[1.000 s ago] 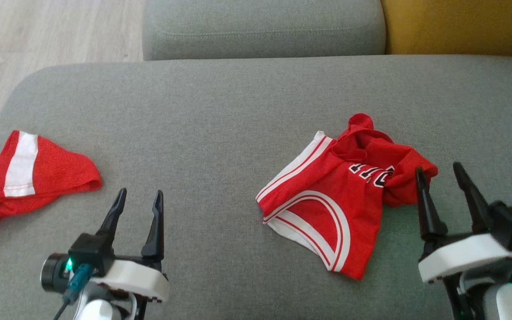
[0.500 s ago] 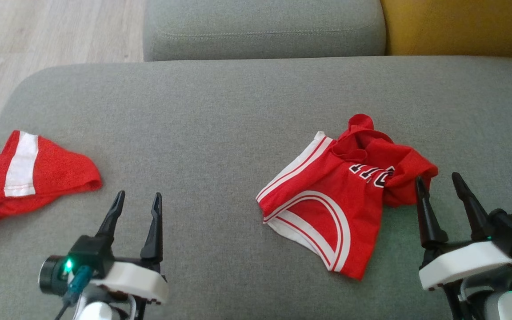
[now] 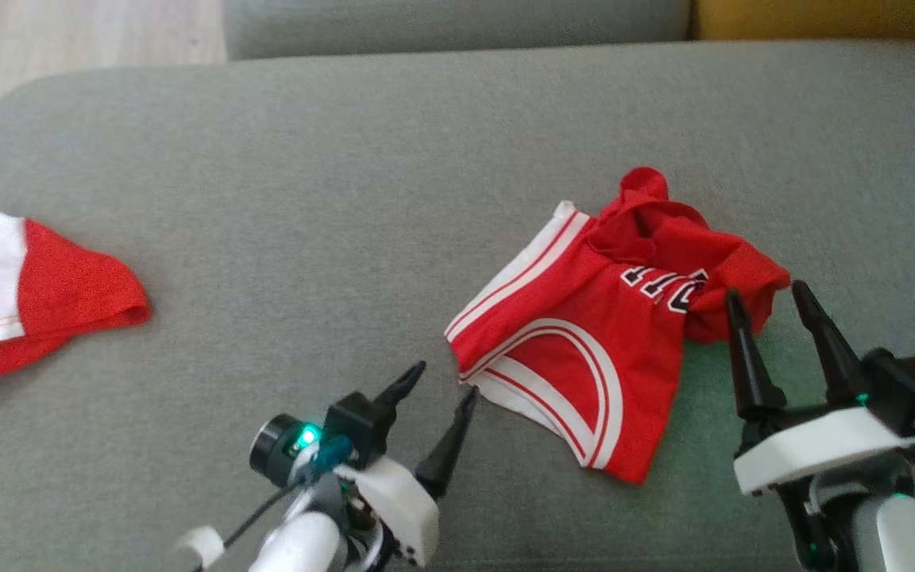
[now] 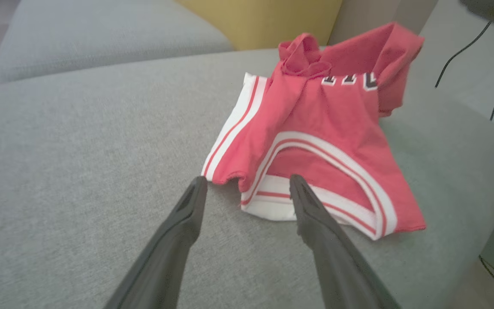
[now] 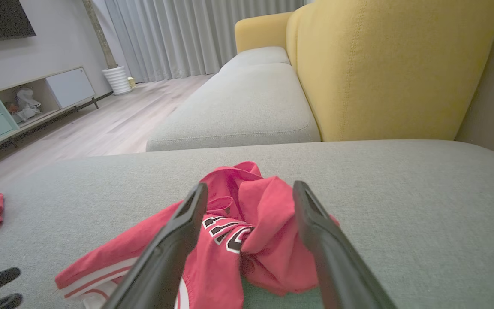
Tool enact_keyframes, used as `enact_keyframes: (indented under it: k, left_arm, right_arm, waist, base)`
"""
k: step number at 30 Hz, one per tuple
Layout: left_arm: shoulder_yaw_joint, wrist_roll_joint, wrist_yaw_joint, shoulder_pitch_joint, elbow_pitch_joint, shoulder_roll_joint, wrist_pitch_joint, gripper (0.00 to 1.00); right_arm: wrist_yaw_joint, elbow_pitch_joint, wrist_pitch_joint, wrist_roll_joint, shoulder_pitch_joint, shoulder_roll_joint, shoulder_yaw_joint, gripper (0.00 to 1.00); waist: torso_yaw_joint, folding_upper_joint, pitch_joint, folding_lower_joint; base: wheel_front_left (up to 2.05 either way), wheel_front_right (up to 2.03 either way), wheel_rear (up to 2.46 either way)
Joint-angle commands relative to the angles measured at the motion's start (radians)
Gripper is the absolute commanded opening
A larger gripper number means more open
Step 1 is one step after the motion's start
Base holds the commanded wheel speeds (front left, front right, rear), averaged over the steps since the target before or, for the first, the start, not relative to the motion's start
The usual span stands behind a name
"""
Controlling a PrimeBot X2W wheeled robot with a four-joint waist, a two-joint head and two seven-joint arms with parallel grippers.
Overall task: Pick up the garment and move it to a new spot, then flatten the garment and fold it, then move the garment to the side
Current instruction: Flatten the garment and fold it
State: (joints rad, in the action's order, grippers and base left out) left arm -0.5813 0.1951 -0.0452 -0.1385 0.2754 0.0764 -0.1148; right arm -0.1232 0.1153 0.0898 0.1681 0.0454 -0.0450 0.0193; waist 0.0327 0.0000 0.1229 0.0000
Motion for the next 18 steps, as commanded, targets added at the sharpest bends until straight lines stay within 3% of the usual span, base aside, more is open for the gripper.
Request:
enact_keyframes:
  k: [1,6,7,9,14,18]
  left_arm:
    - [0.029,0.004,0.002,-0.064,-0.005,-0.003,-0.004,1.0]
    - [0.028,0.061,0.0,-0.141,0.138,-0.02,-0.02,1.0]
    - [0.024,0.077,-0.008,-0.153,0.158,-0.022,-0.024,0.71]
    - [0.011,0.101,-0.023,-0.178,0.19,-0.024,-0.042,0.0]
    - [0.008,0.133,-0.024,-0.217,0.225,-0.025,-0.101,0.0]
    - [0.029,0.139,-0.01,-0.199,0.137,-0.009,-0.126,0.0]
  right_arm:
    - [-0.008,0.034,0.0,0.007,-0.048,-0.005,0.029,1.0]
    - [-0.008,0.025,-0.008,0.013,-0.066,-0.005,0.034,1.0]
    - [-0.008,0.023,-0.01,0.016,-0.067,-0.005,0.031,1.0]
    - [-0.008,0.018,-0.015,0.02,-0.069,-0.005,0.025,1.0]
    - [-0.008,0.008,-0.027,0.034,-0.073,-0.005,0.013,1.0]
    - [-0.008,0.001,-0.032,0.04,-0.066,-0.005,-0.003,1.0]
  waist:
    - [-0.028,0.0,0.029,0.0]
    - [-0.062,0.0,0.066,0.0]
    - [-0.066,0.0,0.072,0.0]
    - [-0.069,0.0,0.08,0.0]
    - [-0.071,0.0,0.083,0.0]
    - [-0.06,0.0,0.072,0.0]
  base:
    - [0.0,0.0,0.0]
    - [0.0,0.0,0.0]
    - [0.0,0.0,0.0]
    - [0.0,0.0,0.0]
    - [0.0,0.0,0.0]
    - [0.0,0.0,0.0]
